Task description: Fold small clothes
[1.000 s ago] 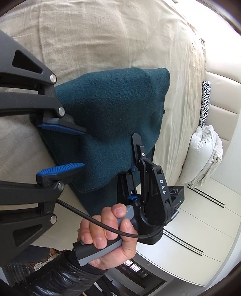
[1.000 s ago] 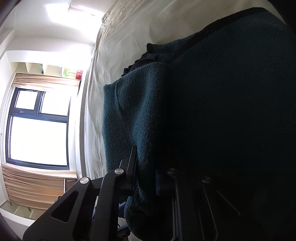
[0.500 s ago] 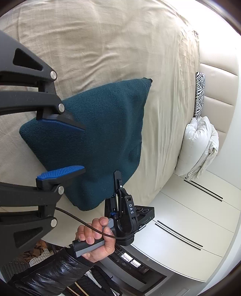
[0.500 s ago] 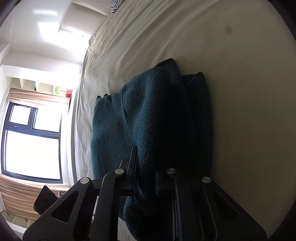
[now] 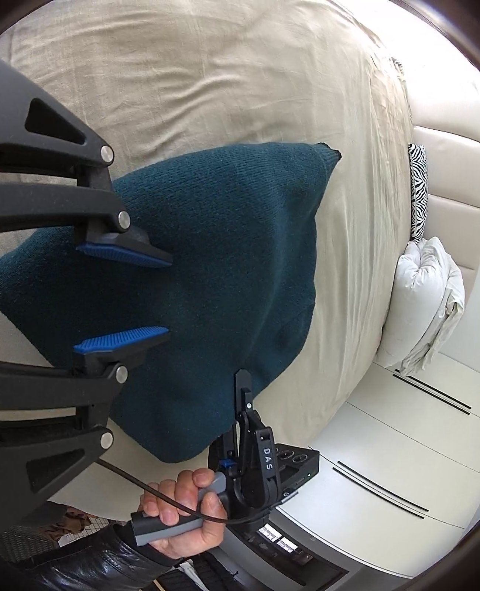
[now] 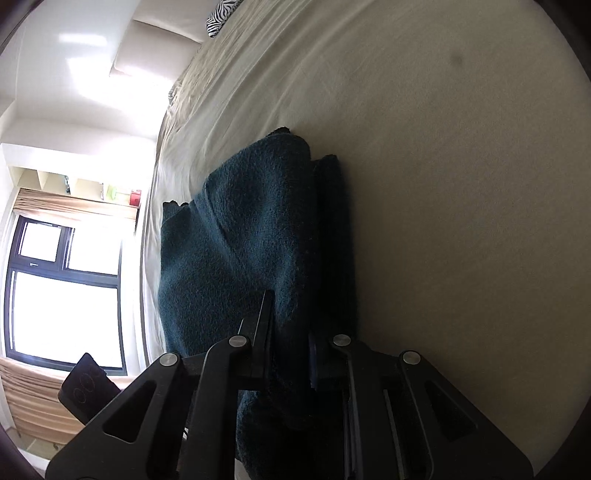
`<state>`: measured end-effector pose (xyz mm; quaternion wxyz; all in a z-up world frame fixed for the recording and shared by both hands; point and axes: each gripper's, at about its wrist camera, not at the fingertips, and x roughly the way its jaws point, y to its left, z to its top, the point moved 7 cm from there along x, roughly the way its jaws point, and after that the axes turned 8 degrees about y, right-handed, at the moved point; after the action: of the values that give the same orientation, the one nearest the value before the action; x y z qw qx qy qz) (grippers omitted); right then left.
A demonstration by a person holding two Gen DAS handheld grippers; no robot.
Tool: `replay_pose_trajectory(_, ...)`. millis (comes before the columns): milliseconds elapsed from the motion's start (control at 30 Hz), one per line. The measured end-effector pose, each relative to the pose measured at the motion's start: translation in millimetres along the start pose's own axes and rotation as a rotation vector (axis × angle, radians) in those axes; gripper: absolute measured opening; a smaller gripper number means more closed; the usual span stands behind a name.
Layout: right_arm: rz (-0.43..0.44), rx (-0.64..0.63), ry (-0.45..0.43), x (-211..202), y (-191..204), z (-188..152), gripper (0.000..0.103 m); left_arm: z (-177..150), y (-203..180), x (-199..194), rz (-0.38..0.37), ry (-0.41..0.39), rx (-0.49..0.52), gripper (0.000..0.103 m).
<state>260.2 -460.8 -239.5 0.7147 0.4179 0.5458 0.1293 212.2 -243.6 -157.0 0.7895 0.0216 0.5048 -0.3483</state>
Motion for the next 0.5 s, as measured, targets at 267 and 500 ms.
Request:
replay_pose_trajectory(267,0.052,0.026,-0.031,-34.2,7.1,-57.0,0.048,-6.6,-1.0,1.7,0.009,-0.007,0.008,0.041)
replay_pose_trajectory(500,0.025,0.048,-0.030,-23.2,3.1,-98.0,0.015,-4.6,-4.3,3.7,0.031,0.011,0.028,0.043)
